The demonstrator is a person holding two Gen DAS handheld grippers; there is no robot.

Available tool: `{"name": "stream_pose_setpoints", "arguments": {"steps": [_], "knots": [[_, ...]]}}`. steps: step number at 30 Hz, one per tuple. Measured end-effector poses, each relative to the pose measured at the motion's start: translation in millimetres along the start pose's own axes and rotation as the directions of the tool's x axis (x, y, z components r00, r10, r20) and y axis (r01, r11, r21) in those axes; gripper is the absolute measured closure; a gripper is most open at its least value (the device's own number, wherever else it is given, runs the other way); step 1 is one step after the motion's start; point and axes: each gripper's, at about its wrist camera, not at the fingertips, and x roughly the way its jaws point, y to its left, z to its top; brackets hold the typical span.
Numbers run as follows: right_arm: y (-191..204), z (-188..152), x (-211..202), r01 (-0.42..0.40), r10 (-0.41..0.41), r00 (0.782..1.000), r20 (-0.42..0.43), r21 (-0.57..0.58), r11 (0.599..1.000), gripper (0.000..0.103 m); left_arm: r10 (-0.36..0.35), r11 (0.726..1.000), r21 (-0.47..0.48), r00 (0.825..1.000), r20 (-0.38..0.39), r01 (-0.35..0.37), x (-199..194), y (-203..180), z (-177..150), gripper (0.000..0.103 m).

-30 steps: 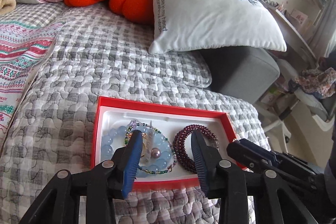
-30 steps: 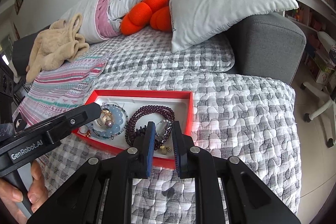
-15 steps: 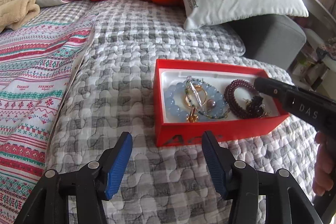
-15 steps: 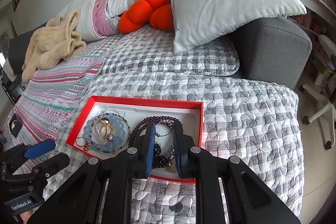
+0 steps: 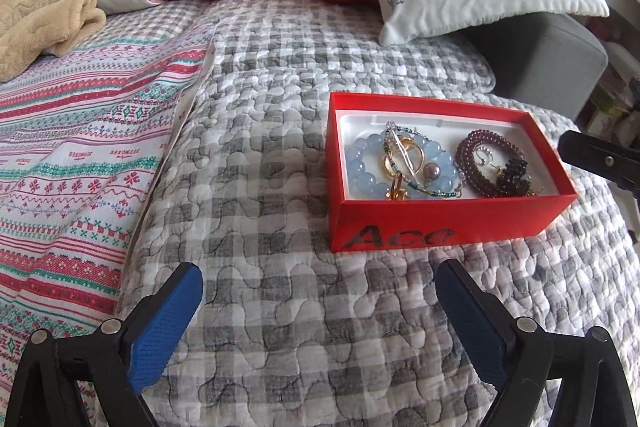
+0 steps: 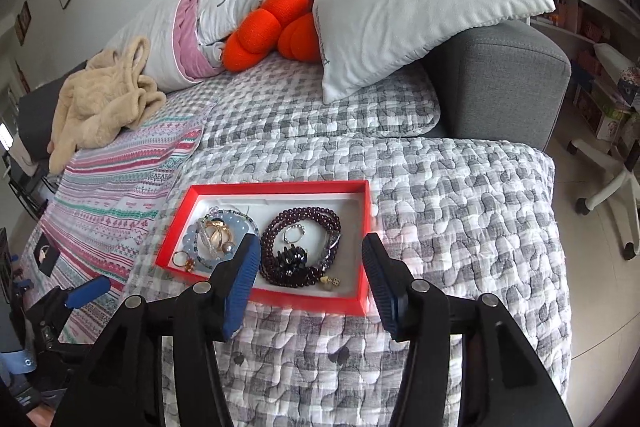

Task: Organize jewelry

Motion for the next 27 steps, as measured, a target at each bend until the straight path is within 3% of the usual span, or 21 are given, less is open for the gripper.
{"name": "stream_pose_setpoints", "arguments": {"steps": [4,9,16,27], "knots": [[3.0,-16.7,-14.5,0.055,-0.056,0.998,-0.015,-0.053,0.997,0.037,0.027,1.000,0.002,0.999,-0.018,-0.027,-5.7,-5.3,-7.9,0.001],[4.3,-35.9,-29.8,0.134,-0.137,0.990,-0.031,-0.090,0.987,0.010,0.062,0.998,0.007,0.997,-0.041,-0.062,-13.9,-11.8,-19.1,0.001],[1.1,-57.4,-50.2,0.241,-0.245,0.967,-0.065,-0.067,0.968,0.006,0.113,0.993,0.024,0.993,-0.026,-0.113,-32.0,-18.3,-35.0,0.001],[14.0,-73.0,-63.2,0.229,-0.235,0.970,-0.065,-0.087,0.970,0.006,0.126,0.992,-0.009,0.992,-0.027,-0.126,-44.5,-16.8,-43.8,0.001]]}}
